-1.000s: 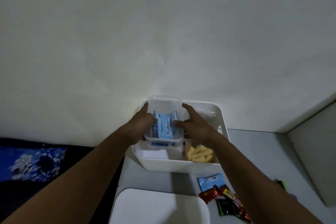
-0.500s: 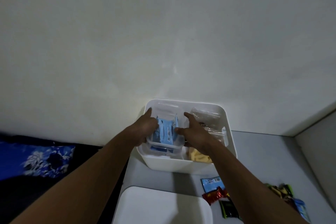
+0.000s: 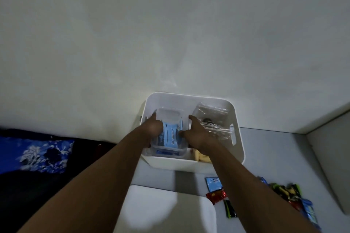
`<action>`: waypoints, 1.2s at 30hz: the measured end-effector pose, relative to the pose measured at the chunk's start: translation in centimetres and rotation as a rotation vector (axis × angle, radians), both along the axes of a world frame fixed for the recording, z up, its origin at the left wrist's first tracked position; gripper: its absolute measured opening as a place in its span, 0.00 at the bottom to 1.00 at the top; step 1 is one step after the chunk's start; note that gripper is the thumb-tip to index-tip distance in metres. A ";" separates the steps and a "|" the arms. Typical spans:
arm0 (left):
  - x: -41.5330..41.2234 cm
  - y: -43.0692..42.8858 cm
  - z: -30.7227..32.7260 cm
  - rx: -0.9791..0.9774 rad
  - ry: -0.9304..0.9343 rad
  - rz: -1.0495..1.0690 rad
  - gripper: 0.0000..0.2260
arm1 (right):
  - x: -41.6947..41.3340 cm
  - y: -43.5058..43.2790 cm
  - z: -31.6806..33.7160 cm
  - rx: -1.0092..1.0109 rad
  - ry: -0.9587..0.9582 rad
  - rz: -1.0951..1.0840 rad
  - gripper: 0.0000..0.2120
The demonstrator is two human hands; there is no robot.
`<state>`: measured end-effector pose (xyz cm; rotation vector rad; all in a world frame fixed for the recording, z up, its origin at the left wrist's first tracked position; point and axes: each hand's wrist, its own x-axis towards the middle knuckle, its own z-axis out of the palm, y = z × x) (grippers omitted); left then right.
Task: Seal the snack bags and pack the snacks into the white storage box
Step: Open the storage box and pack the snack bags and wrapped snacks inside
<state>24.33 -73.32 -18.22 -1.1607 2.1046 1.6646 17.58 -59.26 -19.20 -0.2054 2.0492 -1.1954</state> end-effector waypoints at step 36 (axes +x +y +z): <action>-1.8 0.5 -5.5 -0.338 -0.091 -0.080 0.39 | -1.2 -0.4 -1.3 0.223 0.142 0.247 0.37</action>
